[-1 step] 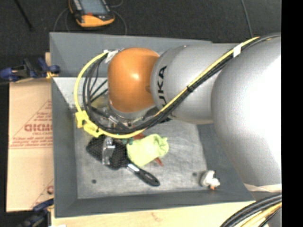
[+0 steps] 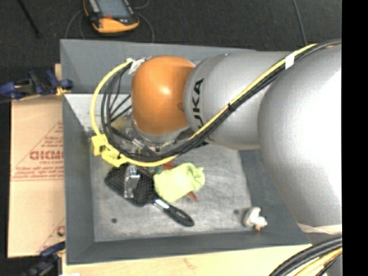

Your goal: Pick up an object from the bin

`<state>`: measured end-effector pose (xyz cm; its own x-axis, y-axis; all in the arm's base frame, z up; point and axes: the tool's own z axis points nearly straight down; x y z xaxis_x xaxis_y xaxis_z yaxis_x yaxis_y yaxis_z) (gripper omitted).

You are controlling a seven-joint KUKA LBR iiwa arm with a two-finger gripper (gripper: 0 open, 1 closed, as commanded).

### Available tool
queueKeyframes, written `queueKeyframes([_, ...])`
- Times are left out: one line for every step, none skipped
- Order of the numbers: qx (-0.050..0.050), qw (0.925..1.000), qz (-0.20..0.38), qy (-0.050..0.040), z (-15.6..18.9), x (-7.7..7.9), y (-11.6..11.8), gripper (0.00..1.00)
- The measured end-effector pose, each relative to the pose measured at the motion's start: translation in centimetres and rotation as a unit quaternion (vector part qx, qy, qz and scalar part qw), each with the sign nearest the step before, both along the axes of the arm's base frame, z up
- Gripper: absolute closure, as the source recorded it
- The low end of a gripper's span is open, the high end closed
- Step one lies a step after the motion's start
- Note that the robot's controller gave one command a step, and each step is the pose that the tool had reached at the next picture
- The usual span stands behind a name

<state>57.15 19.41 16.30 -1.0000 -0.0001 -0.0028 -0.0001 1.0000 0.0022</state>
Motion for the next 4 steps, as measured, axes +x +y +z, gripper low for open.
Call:
queueKeyframes([0.005,0.9970,-0.077,0.0061,-7.5,4.0,-7.5,1.00])
queueKeyframes([0.005,0.9970,-0.077,0.0061,-7.5,4.0,-7.5,1.00])
queueKeyframes([0.000,0.9971,-0.076,0.0037,-3.8,4.1,-7.9,1.00])
queueKeyframes([0.001,0.9972,-0.075,-0.0056,-2.7,4.2,-8.7,1.00])
